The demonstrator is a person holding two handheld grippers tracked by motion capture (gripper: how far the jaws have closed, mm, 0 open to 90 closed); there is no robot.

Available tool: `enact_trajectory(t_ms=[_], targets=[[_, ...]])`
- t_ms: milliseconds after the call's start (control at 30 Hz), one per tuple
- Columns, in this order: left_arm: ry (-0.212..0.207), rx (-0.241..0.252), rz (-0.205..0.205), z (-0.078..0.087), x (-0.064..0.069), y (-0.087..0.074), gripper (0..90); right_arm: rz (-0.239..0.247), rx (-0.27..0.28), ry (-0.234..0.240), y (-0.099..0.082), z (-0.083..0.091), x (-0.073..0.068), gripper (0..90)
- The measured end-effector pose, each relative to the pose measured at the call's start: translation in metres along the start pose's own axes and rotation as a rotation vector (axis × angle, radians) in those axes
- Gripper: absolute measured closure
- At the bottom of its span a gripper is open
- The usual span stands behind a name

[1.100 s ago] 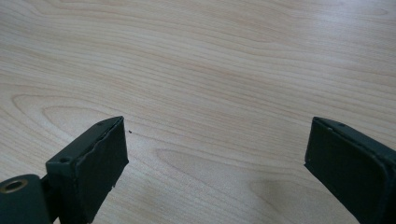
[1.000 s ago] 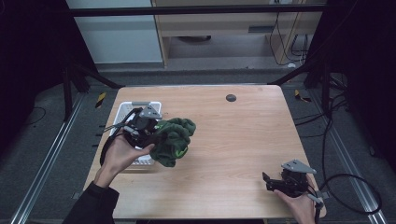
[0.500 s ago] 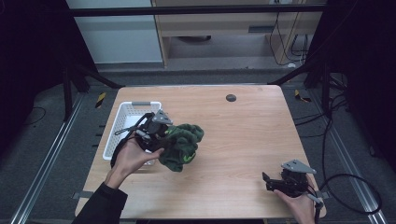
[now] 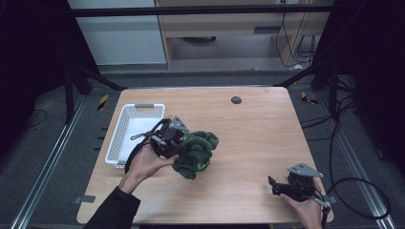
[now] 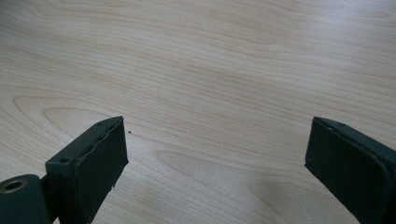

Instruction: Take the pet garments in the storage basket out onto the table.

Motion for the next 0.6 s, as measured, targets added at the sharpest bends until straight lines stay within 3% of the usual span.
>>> enact_trajectory(t_ms=[600], targets=[[-0.055,-0.024,-0.043,-0.031,0.017,0.007,78.7,0.000,0.004,0.001,0.000,0.000,0.000,5.7]])
Point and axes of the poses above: each handheld gripper's, and its own axes: z roughly backward along the jaws, y roughly out of its top, x roughly to its right, the point moved 6 cm from there along -z, roughly forward along the jaws, and after that the axes turned 15 degrees about -x, right-handed, at the moved point
